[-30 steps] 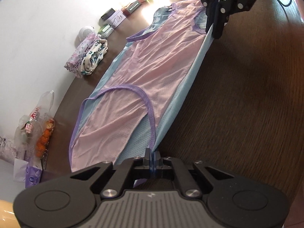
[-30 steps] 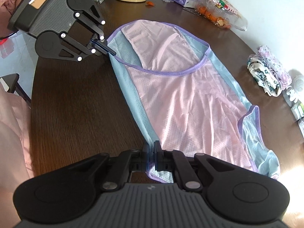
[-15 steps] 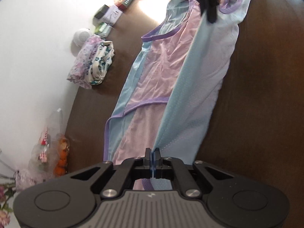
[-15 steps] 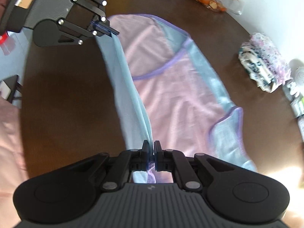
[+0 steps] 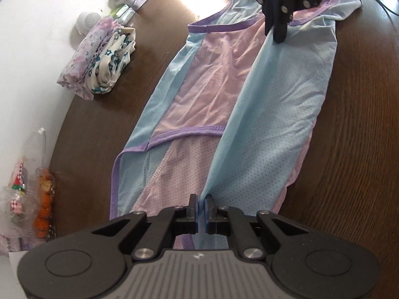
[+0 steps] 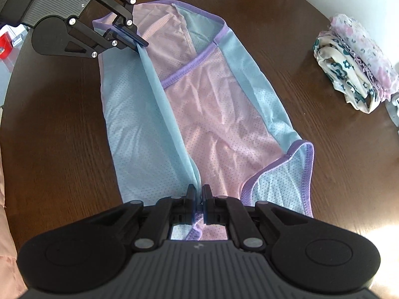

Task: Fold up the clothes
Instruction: 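Open both grippers and release the folded garment on the table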

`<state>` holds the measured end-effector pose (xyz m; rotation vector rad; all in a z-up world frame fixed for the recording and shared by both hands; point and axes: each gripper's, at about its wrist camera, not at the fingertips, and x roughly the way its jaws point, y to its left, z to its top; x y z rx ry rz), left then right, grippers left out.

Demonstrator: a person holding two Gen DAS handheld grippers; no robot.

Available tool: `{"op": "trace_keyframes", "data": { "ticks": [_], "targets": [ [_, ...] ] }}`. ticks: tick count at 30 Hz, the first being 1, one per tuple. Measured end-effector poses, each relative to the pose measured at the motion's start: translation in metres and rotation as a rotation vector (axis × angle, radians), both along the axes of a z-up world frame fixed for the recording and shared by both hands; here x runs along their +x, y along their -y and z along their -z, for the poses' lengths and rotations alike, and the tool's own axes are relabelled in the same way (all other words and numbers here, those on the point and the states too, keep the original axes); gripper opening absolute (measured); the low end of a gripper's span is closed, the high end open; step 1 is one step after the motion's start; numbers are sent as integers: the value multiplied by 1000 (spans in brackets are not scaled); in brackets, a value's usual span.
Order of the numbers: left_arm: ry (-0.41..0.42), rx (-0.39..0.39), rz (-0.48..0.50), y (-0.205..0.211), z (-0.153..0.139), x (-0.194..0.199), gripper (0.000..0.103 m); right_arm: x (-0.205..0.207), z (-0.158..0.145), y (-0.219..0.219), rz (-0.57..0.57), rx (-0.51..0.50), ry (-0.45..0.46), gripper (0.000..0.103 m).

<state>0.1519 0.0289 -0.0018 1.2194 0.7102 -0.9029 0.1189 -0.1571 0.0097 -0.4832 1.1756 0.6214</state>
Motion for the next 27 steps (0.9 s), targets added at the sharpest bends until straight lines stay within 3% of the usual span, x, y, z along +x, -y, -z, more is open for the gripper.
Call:
{"op": "trace_keyframes", "data": {
  "ticks": [1, 2, 4, 5, 6, 9, 12, 14, 19, 24, 27],
  "targets": [
    [-6, -11, -11, 0, 0, 2, 7, 1, 0, 1, 5, 10, -1, 5],
    [-10, -25, -31, -1, -1, 5, 13, 2, 0, 3, 17, 19, 1, 5],
    [-14, -57, -78, -4, -6, 11, 34, 4, -1, 7, 49, 39, 7, 13],
    [-18, -81, -104, -8, -10, 14, 52, 5, -2, 10, 71, 49, 14, 15],
    [-18, -109, -131, -13, -14, 17, 60, 6, -3, 13, 95, 58, 22, 19],
    [22, -190, -222, -32, -30, 20, 59, -3, -16, 26, 170, 107, 80, 26],
    [69, -297, -309, -59, -49, 10, 59, -21, -35, 37, 252, 168, 166, 43],
    [74, -343, -337, -75, -55, 0, 60, -34, -43, 36, 265, 201, 201, 43],
    [52, -353, -431, -104, -46, -12, 57, -55, -46, 19, 258, 241, 243, 43],
    [22, -357, -506, -127, -32, -12, 40, -62, -40, -1, 246, 263, 260, 44],
    [4, -357, -529, -137, -24, -9, 36, -69, -30, -12, 230, 261, 246, 43]
  ]
}}
